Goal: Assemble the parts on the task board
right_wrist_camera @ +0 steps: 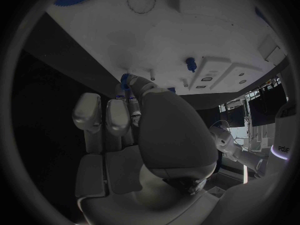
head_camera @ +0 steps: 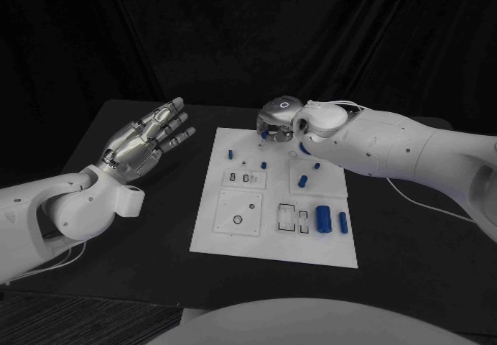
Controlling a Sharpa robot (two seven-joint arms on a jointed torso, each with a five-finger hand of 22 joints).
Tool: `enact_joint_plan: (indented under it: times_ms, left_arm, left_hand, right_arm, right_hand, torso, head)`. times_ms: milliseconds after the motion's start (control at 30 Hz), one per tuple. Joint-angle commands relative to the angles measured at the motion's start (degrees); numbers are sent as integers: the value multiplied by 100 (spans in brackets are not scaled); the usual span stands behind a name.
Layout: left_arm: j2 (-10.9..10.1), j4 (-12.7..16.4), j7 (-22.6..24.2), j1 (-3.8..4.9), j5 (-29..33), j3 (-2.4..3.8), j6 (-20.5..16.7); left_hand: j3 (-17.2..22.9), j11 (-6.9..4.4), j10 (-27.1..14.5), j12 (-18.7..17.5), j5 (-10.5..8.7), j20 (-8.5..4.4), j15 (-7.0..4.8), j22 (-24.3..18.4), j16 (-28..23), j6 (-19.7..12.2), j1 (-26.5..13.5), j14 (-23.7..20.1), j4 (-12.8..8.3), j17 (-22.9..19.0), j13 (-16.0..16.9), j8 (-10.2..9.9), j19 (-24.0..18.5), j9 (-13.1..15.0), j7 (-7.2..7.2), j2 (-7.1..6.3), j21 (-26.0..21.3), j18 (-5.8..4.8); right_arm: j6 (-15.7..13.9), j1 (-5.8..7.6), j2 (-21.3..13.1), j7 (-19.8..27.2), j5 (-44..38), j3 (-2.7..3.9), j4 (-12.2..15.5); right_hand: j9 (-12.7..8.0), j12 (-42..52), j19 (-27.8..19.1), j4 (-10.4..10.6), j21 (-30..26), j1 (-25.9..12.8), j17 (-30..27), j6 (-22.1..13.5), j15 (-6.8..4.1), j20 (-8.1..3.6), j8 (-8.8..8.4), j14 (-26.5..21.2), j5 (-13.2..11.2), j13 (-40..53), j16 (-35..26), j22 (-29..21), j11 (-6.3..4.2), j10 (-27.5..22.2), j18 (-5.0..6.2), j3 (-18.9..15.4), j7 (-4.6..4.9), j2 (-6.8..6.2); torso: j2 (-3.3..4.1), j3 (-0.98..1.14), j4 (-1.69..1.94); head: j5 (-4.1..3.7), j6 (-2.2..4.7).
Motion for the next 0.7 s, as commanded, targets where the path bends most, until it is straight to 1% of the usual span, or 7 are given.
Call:
enact_joint_plan:
  times_ms: [33,267,600,633,667,700]
  left_arm:
    - [11,-4,47,15,-15,5,79]
    - [10,-12,32,15,-15,5,81]
    - [18,-43,3,15,-15,4,77]
    - [21,-45,0,14,-15,4,77]
    - [24,-48,-4,14,-15,4,78]
    - [25,-50,-10,14,-15,4,79]
  left_hand:
    - [254,77,13,108,61,14,81,-4,54,108,103,32,-16,2,28,90,29,106,13,-37,67,3]
    - [257,82,13,110,64,14,80,-3,55,122,105,32,-15,2,28,94,30,108,18,-38,68,3]
    - [257,83,13,111,65,14,80,-3,56,127,106,32,-15,2,29,96,30,109,19,-38,68,3]
    - [257,83,13,111,65,14,80,-3,56,127,106,32,-15,2,29,96,30,109,19,-38,68,3]
    - [261,85,12,109,69,13,79,-3,54,135,108,31,-14,1,28,98,30,109,24,-38,68,3]
    - [261,85,12,109,69,13,79,-3,54,135,108,31,-14,1,28,98,30,109,24,-38,68,3]
  right_arm:
    - [125,-35,5,-85,-22,-7,0]
    - [119,-37,8,-62,-22,-7,12]
    - [111,-37,-9,-68,-22,-7,65]
    - [121,-37,-11,-90,-22,-7,70]
    - [141,-38,-14,-127,-22,-7,75]
    - [163,-38,-16,-164,-22,-7,76]
  right_hand:
    - [18,-15,-32,-44,7,-94,-87,-93,-11,-9,-140,-46,8,79,-166,36,-20,93,-69,219,-37,52]
    - [15,-36,-62,-43,-28,-109,-150,-129,-9,-7,-164,-72,-2,80,-206,7,-22,83,-61,228,-64,43]
    - [13,-55,-80,-45,-51,-121,-186,-167,-12,-8,-190,-94,-9,85,-235,-5,-29,80,-56,241,-73,34]
    - [11,-91,-83,-40,-55,-133,-192,-185,-10,-7,-202,-98,-15,74,-240,-4,-25,21,-56,246,-83,26]
    - [-16,-188,-95,-16,-75,-185,-215,-327,6,0,-282,-111,-41,20,-259,-10,0,-277,-56,252,-143,-21]
    - [-60,-185,-128,-8,-118,-221,-264,-522,21,13,-331,-136,-61,-6,-294,-43,24,-571,-49,251,-231,-68]
  torso:
    - [-1,0,0]
    - [-3,0,3]
    - [-4,0,-1]
    - [-4,1,0]
    - [-3,2,1]
    - [-4,3,0]
  head:
    - [-1,-1]
    - [4,-1]
    - [-5,-1]
    - [-7,-1]
    - [-6,-1]
    - [-6,-1]
